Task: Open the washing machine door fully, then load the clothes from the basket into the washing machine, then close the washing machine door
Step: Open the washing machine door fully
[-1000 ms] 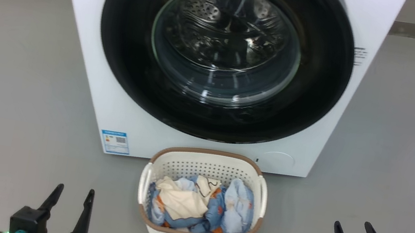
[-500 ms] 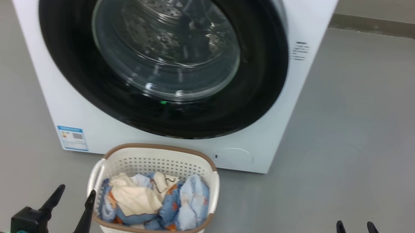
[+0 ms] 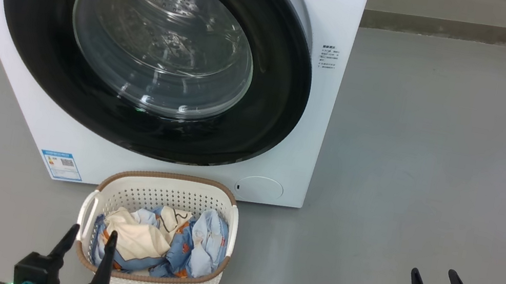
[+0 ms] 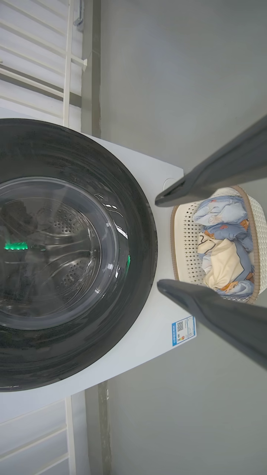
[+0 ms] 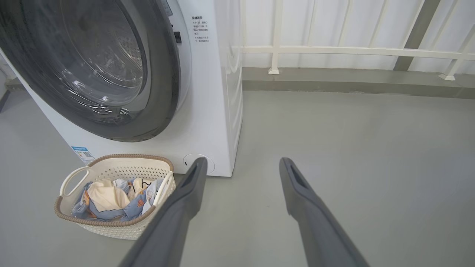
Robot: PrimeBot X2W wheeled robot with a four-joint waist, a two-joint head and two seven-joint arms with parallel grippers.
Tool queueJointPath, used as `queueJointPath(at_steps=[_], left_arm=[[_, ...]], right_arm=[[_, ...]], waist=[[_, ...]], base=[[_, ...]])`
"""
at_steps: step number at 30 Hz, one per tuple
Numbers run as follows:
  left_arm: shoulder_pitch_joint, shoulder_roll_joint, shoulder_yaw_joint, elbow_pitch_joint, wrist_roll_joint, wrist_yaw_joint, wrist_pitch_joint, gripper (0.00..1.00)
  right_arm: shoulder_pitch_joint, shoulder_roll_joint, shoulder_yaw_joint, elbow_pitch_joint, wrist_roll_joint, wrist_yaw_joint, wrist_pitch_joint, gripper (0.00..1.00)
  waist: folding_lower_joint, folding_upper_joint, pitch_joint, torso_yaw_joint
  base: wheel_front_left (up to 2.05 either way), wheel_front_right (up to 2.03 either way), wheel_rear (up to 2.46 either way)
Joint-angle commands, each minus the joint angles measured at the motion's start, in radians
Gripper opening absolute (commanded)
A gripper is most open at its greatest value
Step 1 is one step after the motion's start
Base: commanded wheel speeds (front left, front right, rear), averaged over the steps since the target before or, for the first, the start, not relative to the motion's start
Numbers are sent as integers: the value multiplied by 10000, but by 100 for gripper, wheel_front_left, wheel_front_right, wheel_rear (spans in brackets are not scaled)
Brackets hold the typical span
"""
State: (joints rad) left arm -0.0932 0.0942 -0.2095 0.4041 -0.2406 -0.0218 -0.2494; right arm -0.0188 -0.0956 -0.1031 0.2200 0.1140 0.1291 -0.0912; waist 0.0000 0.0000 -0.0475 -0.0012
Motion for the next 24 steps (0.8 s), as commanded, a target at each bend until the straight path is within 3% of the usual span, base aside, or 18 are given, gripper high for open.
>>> queueJointPath(at_steps=[1, 15, 16, 17, 18, 24], left_arm=[[-434, 217, 317, -274, -25, 89, -117, 100], [-432, 230, 285, -261, -100, 125, -122, 100], [-431, 227, 281, -259, -106, 132, -122, 100], [-430, 228, 277, -255, -112, 134, -122, 100], [-431, 232, 276, -251, -117, 134, -122, 100], [-428, 236, 278, -256, -146, 145, -123, 100]], right_arm=[[-135, -62, 269, -290, 55, 16, -98, 100], [-143, -60, 297, -229, 114, 16, -153, 100], [-142, -59, 297, -234, 122, 16, -149, 68], [-151, -64, 298, -246, 138, 16, -167, 19], [-158, -74, 309, -253, 162, 16, -187, 0], [-181, -124, 378, -252, 242, 16, -179, 0]], waist=[[0, 0, 0, -3], [0, 0, 6, 2], [0, 0, 7, 3], [0, 0, 9, 5], [0, 0, 12, 5], [0, 0, 21, -5]], base=[[0, 0, 0], [0, 0, 0], [0, 0, 0], [0, 0, 0], [0, 0, 0], [0, 0, 0]])
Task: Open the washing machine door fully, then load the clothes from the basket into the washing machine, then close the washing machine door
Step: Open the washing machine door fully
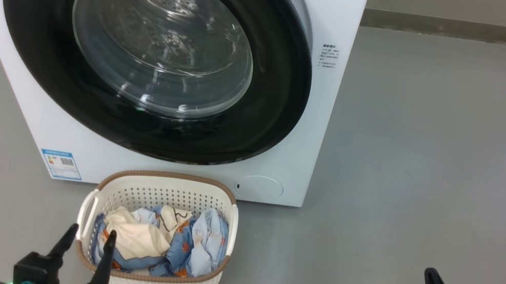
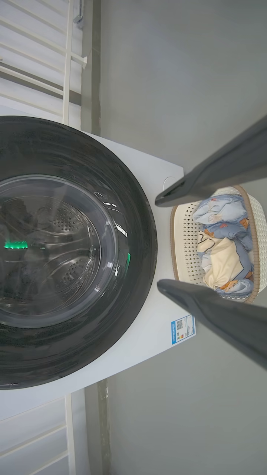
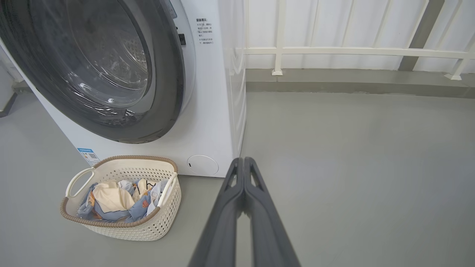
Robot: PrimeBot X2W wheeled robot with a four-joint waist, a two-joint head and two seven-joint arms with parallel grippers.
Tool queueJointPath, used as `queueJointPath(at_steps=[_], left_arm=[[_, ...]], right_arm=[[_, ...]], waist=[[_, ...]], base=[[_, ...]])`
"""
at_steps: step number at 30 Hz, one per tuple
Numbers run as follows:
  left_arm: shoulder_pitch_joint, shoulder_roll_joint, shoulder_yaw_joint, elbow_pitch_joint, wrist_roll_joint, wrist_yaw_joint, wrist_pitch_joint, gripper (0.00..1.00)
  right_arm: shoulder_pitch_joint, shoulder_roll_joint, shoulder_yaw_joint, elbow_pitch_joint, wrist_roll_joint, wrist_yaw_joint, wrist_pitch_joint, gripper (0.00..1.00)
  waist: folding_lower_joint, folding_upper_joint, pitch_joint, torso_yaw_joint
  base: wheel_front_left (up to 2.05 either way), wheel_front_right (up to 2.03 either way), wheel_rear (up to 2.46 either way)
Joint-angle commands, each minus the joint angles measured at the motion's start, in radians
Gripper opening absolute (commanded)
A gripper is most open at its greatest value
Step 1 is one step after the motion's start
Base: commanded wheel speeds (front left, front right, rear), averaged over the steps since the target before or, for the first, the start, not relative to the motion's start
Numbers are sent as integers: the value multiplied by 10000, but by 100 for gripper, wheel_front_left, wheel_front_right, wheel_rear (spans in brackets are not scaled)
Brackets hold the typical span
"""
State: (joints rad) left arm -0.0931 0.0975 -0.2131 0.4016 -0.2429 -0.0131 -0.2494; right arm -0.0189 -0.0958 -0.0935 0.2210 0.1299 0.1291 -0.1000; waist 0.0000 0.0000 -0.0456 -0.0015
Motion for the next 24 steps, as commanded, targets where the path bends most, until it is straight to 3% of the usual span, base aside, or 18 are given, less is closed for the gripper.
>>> queueJointPath(at_steps=[1, 13, 16, 24], left_arm=[[-427, 202, 313, -234, -129, 60, -123, 100], [-433, 176, 323, -250, -227, 66, -123, 100], [-446, 160, 326, -254, -262, 45, -123, 100], [-494, 109, 321, -329, -280, 41, -124, 100]], right_arm=[[-184, -136, 298, -259, 98, 16, -90, 0], [-227, -67, 409, -338, 862, 16, 51, 0], [-336, 181, 371, -311, 2618, 16, 438, 0], [-936, 430, -522, -232, 8780, 16, 1957, 0]], waist=[[0, 0, 6, -3], [0, 0, 89, 12], [0, 0, 133, 22], [0, 0, 380, 27]], base=[[0, 0, 0], [0, 0, 0], [0, 0, 0], [0, 0, 0]])
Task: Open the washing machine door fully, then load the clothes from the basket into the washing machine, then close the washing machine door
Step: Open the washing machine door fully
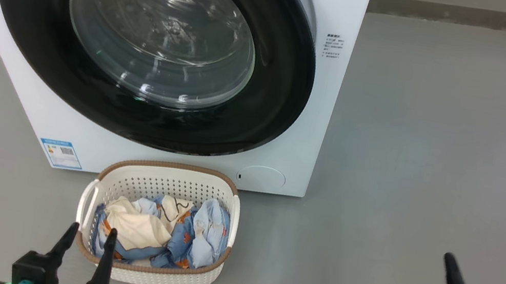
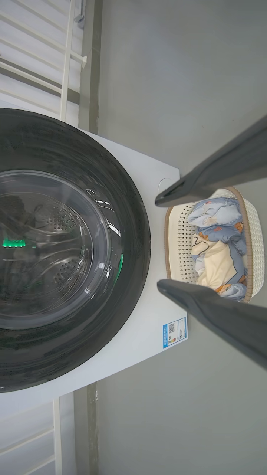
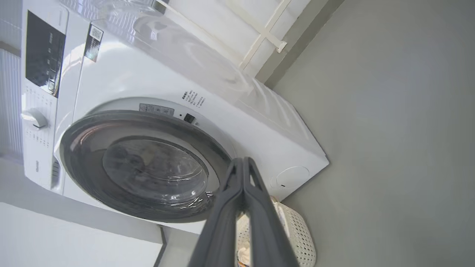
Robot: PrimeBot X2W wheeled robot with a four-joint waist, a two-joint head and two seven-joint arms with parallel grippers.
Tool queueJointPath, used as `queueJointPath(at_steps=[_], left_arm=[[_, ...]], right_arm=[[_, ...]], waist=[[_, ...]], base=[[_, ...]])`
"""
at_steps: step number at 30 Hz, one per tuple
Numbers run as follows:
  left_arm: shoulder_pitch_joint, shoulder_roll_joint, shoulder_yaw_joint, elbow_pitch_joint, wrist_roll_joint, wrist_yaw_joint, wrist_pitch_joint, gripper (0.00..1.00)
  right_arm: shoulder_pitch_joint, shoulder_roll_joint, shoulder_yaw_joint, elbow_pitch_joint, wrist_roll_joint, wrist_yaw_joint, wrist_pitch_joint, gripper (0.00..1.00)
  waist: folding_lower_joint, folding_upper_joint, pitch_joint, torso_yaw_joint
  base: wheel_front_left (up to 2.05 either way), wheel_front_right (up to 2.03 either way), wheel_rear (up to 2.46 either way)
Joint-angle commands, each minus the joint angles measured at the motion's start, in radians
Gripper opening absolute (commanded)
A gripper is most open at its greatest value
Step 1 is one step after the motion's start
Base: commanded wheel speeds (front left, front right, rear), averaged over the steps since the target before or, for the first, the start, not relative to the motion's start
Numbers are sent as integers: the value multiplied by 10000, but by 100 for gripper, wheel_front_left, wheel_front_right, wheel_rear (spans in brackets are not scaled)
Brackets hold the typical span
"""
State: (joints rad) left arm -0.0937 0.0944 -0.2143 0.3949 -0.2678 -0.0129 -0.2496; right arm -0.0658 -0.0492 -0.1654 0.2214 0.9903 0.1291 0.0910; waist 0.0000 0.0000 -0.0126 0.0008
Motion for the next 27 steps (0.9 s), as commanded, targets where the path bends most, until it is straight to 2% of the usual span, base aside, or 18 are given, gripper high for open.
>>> queueJointPath(at_steps=[1, 6, 10, 18, 27], left_arm=[[-499, 135, 332, -275, -27, 41, -122, 100], [-718, 101, 314, -403, 22, 33, -122, 100], [-1003, 47, 279, -527, 78, 23, -122, 100], [-1640, -61, 129, -605, 271, -39, -122, 100], [-2439, -244, -112, -711, 488, -160, -122, 100]], right_arm=[[-589, -28, 45, -149, 810, 16, 213, 0], [-1446, -15, -475, 423, 3066, 16, 943, 0], [-2365, -13, -761, 1018, 4314, 16, 1499, 0], [-4252, -167, -1083, 2051, 5720, 16, 2655, 0], [-6777, -855, -1188, 3278, 6800, 16, 3754, 0]], waist=[[0, 0, 103, 3], [0, 0, 573, 48], [0, 0, 1046, 122], [0, 0, 1953, 430], [0, 0, 3144, 924]], base=[[0, 0, 0], [0, 0, 0], [0, 0, 0], [0, 0, 0], [0, 0, 0]])
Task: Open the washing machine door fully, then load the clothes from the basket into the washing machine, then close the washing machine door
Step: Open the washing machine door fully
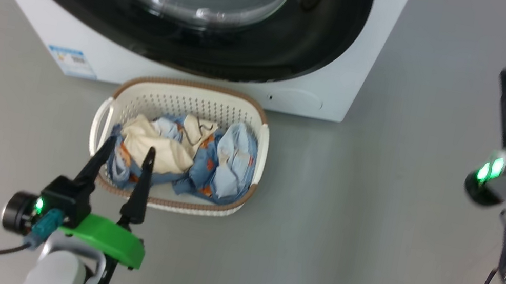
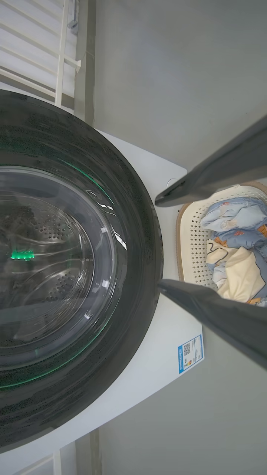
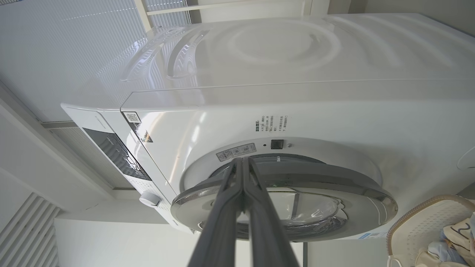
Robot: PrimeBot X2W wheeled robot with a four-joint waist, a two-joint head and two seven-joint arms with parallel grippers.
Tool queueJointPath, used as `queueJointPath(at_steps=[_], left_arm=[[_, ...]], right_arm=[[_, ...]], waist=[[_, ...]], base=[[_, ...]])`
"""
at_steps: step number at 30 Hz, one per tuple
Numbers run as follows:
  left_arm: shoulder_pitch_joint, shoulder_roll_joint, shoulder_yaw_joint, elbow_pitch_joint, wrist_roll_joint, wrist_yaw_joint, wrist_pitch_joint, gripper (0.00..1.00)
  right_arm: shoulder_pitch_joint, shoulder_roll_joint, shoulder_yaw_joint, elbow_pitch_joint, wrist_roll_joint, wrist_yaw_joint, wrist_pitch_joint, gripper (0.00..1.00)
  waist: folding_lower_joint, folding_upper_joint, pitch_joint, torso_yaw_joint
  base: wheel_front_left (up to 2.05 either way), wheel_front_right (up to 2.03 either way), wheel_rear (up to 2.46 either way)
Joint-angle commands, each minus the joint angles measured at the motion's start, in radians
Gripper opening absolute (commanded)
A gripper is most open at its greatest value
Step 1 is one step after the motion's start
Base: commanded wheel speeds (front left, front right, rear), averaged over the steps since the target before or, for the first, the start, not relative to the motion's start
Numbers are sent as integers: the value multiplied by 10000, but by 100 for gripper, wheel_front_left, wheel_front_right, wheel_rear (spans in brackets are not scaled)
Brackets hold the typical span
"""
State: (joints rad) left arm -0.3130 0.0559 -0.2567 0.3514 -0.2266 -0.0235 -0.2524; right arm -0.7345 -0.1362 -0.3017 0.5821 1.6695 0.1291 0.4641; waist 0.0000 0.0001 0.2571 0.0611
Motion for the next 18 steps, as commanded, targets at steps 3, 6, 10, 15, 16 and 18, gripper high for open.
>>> queueJointPath(at_steps=[3, 6, 10, 15, 16, 18], left_arm=[[-493, 83, 173, -265, 164, -99, -93, 100], [-706, 30, 43, -273, 191, -137, -93, 100], [-940, -14, -91, -322, 195, -159, -93, 100], [-1206, -40, -240, -372, 194, -179, -93, 100], [-1256, -42, -263, -375, 189, -184, -93, 100], [-1353, -47, -299, -389, 176, -191, -93, 100]], right_arm=[[-950, -302, 259, 161, 61, 16, 121, 0], [-1827, -572, 472, 661, 42, 16, 307, 0], [-2998, -798, 918, 1295, -152, 16, 535, 0], [-4350, -871, 1503, 2070, -546, 16, 668, 0], [-4583, -875, 1614, 2219, -627, 16, 705, 0], [-5038, -880, 1801, 2530, -789, 16, 724, 0]], waist=[[0, -1, 804, 483], [0, -1, 1109, 625], [0, -1, 1482, 732], [0, -1, 1889, 859], [0, -1, 1955, 886], [0, -1, 2087, 937]], base=[[0, 0, 0], [0, 0, 0], [0, 0, 0], [0, 0, 0], [0, 0, 0], [0, 0, 0]])
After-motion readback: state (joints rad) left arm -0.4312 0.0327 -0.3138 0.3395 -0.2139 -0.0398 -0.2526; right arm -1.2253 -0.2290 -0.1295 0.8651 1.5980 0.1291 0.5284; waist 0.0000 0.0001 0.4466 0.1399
